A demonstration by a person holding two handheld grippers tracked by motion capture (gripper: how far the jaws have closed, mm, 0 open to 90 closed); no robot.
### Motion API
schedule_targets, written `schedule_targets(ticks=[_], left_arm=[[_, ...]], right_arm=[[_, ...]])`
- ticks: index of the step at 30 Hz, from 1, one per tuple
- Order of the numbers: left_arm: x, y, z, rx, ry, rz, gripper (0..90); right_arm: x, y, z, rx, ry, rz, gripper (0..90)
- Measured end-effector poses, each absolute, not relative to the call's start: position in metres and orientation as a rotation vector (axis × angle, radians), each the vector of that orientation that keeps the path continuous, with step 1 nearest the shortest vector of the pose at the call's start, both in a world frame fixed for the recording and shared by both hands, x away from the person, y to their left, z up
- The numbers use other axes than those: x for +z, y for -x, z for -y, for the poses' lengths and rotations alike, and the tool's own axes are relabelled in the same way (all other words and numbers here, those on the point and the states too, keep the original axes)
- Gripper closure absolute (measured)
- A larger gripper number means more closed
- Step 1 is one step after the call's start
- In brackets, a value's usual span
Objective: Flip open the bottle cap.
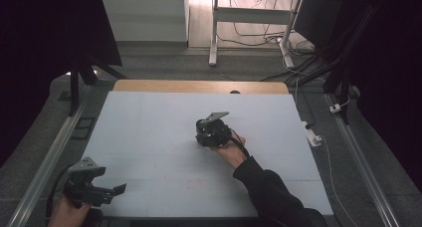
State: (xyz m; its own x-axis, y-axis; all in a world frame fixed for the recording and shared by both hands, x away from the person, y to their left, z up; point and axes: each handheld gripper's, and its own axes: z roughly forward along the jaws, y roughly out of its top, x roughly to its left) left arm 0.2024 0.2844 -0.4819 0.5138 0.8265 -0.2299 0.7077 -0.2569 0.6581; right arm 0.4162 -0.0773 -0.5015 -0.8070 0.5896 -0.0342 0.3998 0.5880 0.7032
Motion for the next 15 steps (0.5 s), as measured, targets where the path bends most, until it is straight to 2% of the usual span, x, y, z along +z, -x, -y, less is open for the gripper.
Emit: schedule_targets(ticks=[15], left_arm=[[-0.4780,-0.2075,-0.2813,0.213,-2.011,-1.184,0.0]], right_arm=[[-0.5021,-0.4168,0.0785,1.040,-0.801,-2.556,52.3]])
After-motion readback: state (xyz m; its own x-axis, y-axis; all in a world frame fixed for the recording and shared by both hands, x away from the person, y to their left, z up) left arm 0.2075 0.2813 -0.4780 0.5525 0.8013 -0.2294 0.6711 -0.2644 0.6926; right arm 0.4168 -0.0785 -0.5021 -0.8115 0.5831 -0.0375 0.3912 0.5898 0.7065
